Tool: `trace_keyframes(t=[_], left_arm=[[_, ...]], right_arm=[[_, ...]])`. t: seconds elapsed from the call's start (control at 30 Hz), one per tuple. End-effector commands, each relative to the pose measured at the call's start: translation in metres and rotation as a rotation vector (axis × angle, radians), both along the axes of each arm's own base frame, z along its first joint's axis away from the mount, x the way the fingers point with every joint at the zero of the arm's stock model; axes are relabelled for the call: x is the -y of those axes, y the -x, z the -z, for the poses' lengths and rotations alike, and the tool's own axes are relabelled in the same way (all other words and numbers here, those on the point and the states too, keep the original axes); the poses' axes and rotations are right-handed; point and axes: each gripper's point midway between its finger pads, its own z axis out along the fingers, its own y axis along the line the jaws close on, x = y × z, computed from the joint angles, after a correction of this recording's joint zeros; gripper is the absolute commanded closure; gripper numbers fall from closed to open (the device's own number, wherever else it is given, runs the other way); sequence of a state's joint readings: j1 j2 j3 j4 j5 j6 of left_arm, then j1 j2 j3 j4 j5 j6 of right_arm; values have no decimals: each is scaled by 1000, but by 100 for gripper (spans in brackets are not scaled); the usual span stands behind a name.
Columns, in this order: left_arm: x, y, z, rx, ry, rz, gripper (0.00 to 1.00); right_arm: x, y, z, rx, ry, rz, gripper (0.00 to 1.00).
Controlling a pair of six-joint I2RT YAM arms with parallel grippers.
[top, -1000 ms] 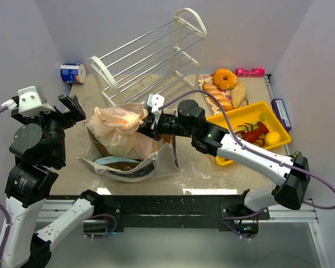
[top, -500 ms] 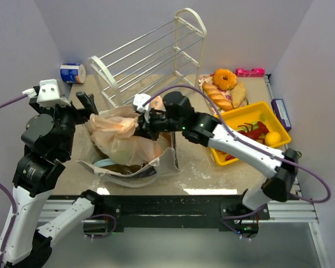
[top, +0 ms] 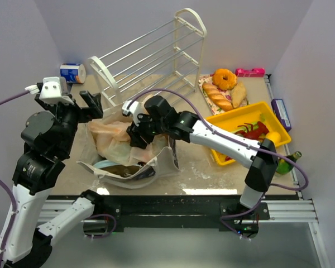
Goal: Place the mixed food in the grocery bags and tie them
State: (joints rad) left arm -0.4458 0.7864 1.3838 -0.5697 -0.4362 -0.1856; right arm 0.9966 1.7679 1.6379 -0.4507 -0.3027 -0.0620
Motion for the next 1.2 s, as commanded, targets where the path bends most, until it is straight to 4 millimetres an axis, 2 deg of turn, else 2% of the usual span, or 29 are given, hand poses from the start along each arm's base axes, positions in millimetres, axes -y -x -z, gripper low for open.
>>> trace_keyframes(t=[0.0, 0.03, 0.07, 0.13, 0.17, 0.23, 0.27, 0.3, 0.33, 0.37, 0.4, 0.43, 0.47, 0.53, 0.57, 0.6, 0.63, 0.67, 0.7, 0.73, 0.77, 0.8, 0.87, 0.9, 1.03, 1.17], left_arm=[[15, -12, 11, -17, 20, 45, 0], [20, -21, 18, -30, 16, 51, 0], [26, -24, 18, -29, 15, 72, 0], [35, -37, 18, -24, 9, 92, 0], [37, -41, 16, -19, -1, 99, 0], [39, -56, 10, -8, -12, 95, 0], [42, -60, 6, 1, -15, 116, 0], [42, -65, 3, 6, -18, 125, 0], [30, -75, -3, 13, -17, 98, 0], [34, -78, -6, 18, -7, 146, 0], [30, -82, -7, 17, -3, 150, 0], [17, -87, -10, 27, 3, 123, 0], [15, -87, -11, 33, 9, 127, 0], [4, -84, -11, 47, 3, 97, 0], [1, -82, -11, 52, -2, 85, 0], [-3, -74, -14, 70, -11, 74, 0], [-5, -73, -7, 66, -20, 67, 0], [-11, -69, -6, 74, -33, 39, 0], [-15, -62, -8, 93, -33, 20, 0], [-19, -61, 1, 73, -39, 0, 0], [-26, -59, 4, 64, -40, -39, 0], [-31, -55, 7, 56, -40, -62, 0], [-38, -52, 18, 29, -50, -102, 0], [-41, -49, 22, 35, -53, -115, 0], [-46, -45, 28, 36, -47, -144, 0], [-48, -41, 25, 52, -44, -153, 0]], right_arm=[[16, 21, -84, 47, -173, 1, 31], [17, 25, -96, 30, -207, 11, 9], [21, 24, -107, 41, -230, 26, 3], [34, 13, -129, 59, -268, 104, 1], [47, -9, -138, 59, -289, 167, 1], [69, -37, -152, 14, -355, 253, 1], [98, -71, -157, 21, -378, 359, 1], [113, -85, -162, 11, -411, 406, 1], [131, -94, -171, 19, -440, 445, 1], [159, -115, -170, 20, -450, 520, 1], [175, -122, -174, 19, -467, 563, 1], [190, -129, -174, 25, -471, 610, 1], [219, -136, -180, 62, -481, 689, 1], [249, -140, -182, 95, -483, 779, 1], [276, -137, -193, 137, -501, 844, 1], [297, -138, -184, 152, -482, 923, 1], [312, -136, -184, 181, -476, 974, 1], [331, -126, -184, 216, -475, 1030, 1], [351, -124, -183, 265, -451, 1118, 1], [358, -120, -182, 284, -443, 1143, 1], [364, -109, -179, 300, -443, 1154, 1], [371, -106, -178, 321, -441, 1185, 1], [375, -100, -167, 321, -436, 1200, 1], [378, -94, -170, 336, -447, 1204, 1], [381, -91, -160, 326, -424, 1220, 1], [380, -92, -155, 321, -428, 1222, 1]])
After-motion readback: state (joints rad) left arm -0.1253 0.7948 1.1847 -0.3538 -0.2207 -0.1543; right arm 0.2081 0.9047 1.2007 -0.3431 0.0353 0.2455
